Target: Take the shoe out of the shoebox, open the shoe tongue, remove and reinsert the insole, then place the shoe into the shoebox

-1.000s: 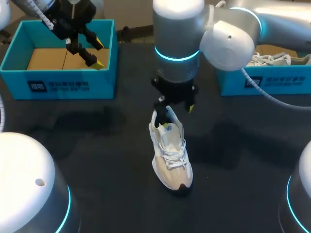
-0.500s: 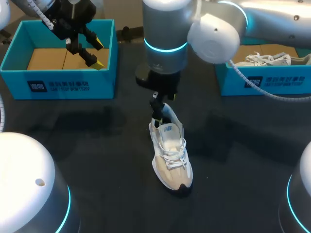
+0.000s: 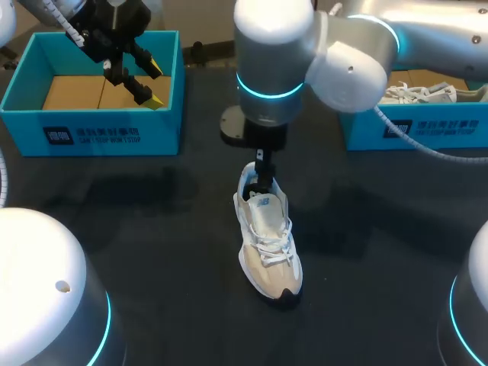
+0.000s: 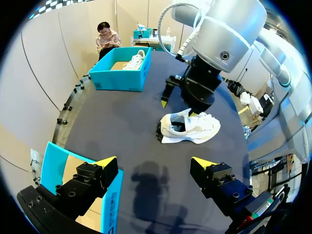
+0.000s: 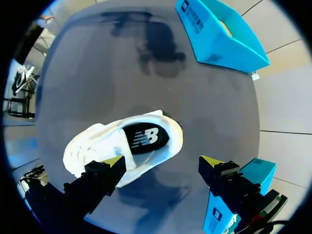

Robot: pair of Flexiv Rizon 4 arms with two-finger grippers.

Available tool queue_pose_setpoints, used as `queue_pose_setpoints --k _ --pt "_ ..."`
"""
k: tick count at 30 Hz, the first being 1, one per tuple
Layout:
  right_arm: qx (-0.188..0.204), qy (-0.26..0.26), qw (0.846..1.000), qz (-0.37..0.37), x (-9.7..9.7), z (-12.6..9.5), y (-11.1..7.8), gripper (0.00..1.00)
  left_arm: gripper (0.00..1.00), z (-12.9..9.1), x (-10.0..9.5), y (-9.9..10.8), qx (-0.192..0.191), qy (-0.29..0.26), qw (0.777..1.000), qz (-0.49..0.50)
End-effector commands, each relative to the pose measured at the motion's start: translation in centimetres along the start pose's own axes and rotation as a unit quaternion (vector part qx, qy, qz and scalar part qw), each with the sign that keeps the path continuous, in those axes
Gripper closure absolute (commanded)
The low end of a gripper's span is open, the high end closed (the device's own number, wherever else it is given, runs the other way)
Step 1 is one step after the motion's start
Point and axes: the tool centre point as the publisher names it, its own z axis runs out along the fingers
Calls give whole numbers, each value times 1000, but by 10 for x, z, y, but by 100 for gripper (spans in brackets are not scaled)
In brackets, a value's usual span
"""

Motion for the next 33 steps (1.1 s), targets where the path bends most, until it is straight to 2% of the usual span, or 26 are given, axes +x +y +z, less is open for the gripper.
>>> queue_pose_setpoints --k 1,9,16,23,30,33 --pt "-2 1 1000 2 -9 9 3 0 0 0 0 -1 -2 0 1000 0" --pt "-10 1 1000 -28 -24 22 9 0 0 0 0 -1 -2 0 1000 0" --pt "-15 8 999 -47 -28 33 16 0 0 0 0 -1 -2 0 1000 0" --pt "-21 18 997 -69 -33 54 31 0 0 0 0 -1 -2 0 1000 0" --pt "2 22 996 -85 -34 73 35 0 0 0 0 -1 -2 0 1000 0" --pt "0 21 996 -83 -33 77 32 4 0 0 0 -1 -2 0 1000 0"
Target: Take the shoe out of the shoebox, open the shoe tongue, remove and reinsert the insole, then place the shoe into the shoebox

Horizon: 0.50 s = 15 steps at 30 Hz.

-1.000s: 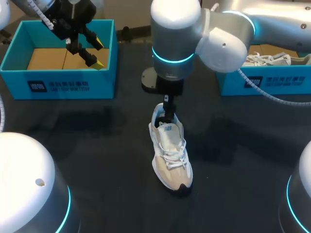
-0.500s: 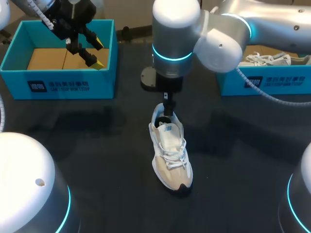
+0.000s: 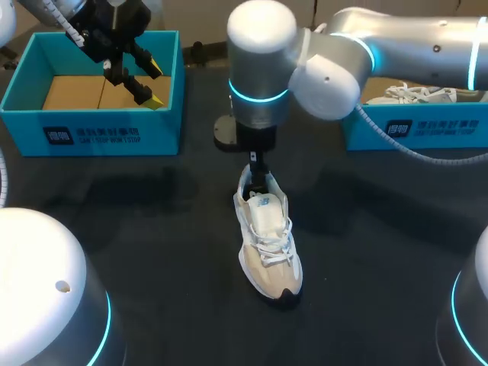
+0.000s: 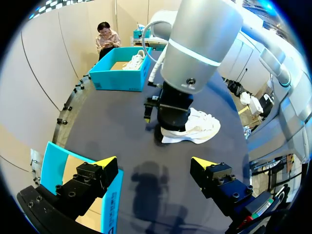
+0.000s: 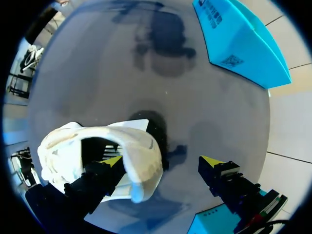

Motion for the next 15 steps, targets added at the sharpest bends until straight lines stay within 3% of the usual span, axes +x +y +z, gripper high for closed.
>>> queue_pose_setpoints --k 1,15 --pt "4 1 1000 4 -2 10 5 5 0 0 0 -1 -2 0 1000 0" --pt "5 12 1000 20 4 21 -1 31 0 0 0 -1 -2 0 1000 0"
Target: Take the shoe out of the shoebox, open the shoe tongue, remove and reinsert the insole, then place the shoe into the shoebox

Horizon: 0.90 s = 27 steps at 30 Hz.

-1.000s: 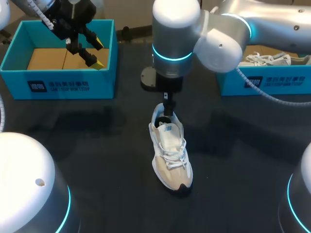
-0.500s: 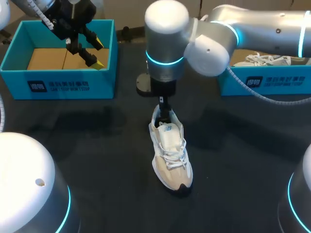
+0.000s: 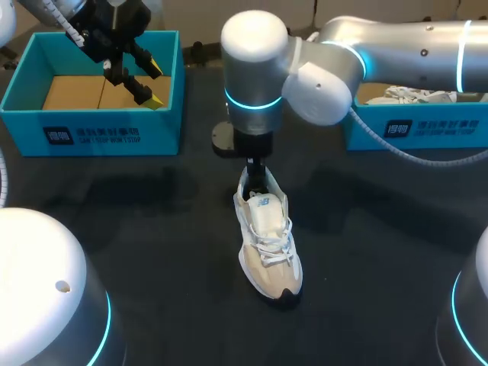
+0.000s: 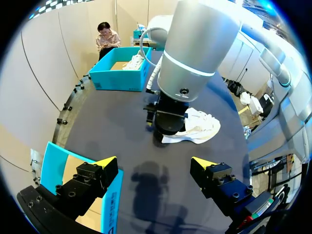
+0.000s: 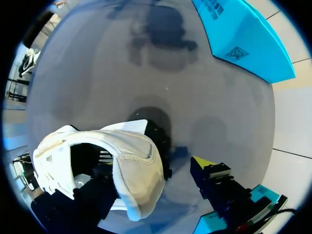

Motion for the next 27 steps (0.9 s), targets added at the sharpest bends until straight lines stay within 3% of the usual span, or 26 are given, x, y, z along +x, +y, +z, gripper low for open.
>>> queue_pose_setpoints --k 1,4,6,7,8,9,10,16,27 --pt "-3 3 1000 3 1 4 0 35 0 0 0 -1 -2 0 1000 0" --pt "-5 7 1000 5 1 7 2 51 0 0 0 -1 -2 0 1000 0" --pt "-5 10 1000 6 1 10 4 54 0 0 0 -1 -2 0 1000 0" --pt "-4 13 1000 8 2 11 4 60 0 0 0 -1 -2 0 1000 0" --pt "-4 14 1000 9 2 12 4 69 0 0 0 -1 -2 0 1000 0" --pt "-3 14 1000 10 2 12 4 89 0 0 0 -1 -2 0 1000 0" --pt "-1 13 1000 15 3 12 4 100 0 0 0 -1 -2 0 1000 0" --pt "0 12 999 51 5 -1 3 100 0 0 0 -1 -2 0 1000 0" --pt "21 10 998 51 4 -68 -13 100 0 0 0 -1 -2 0 1000 0"
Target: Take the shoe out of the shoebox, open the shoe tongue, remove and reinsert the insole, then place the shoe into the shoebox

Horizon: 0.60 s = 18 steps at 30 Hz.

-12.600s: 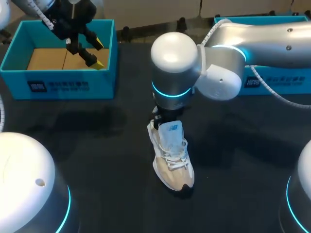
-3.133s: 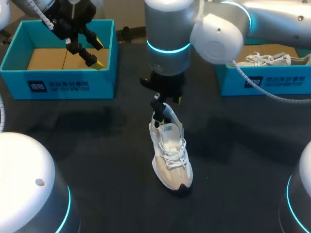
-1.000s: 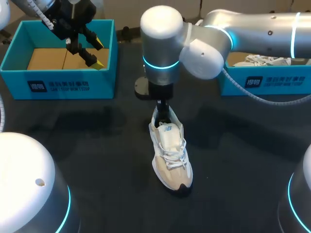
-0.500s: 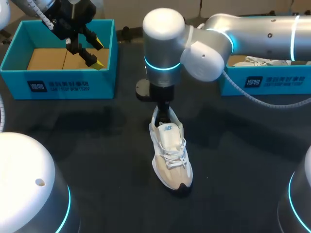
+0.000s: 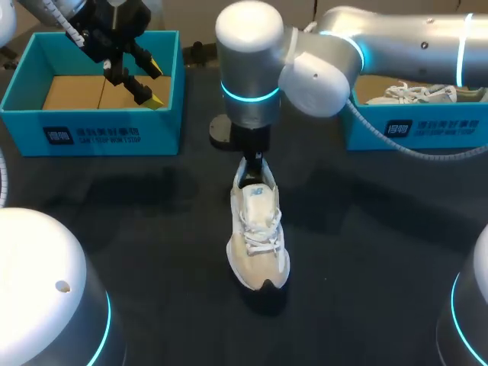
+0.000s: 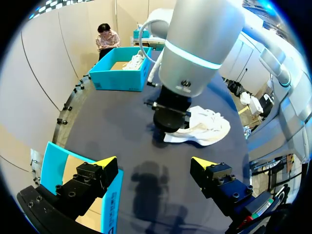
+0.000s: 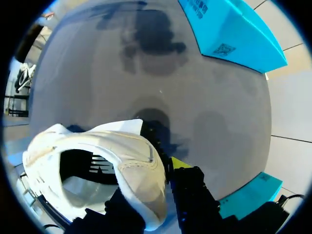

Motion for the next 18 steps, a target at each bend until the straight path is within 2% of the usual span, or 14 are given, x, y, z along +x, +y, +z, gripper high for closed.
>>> queue_pose_setpoints --k 1,3,14,18 --pt "10 10 1000 -2 -1 -47 -16 100 0 0 0 -1 -2 0 1000 0" --pt "20 17 1000 0 -3 -57 -22 100 0 0 0 -1 -2 0 1000 0" --pt "24 11 1000 4 -23 -115 -40 100 0 0 0 -1 -2 0 1000 0" --pt "25 16 1000 0 -31 -127 -45 100 0 0 0 -1 -2 0 1000 0"
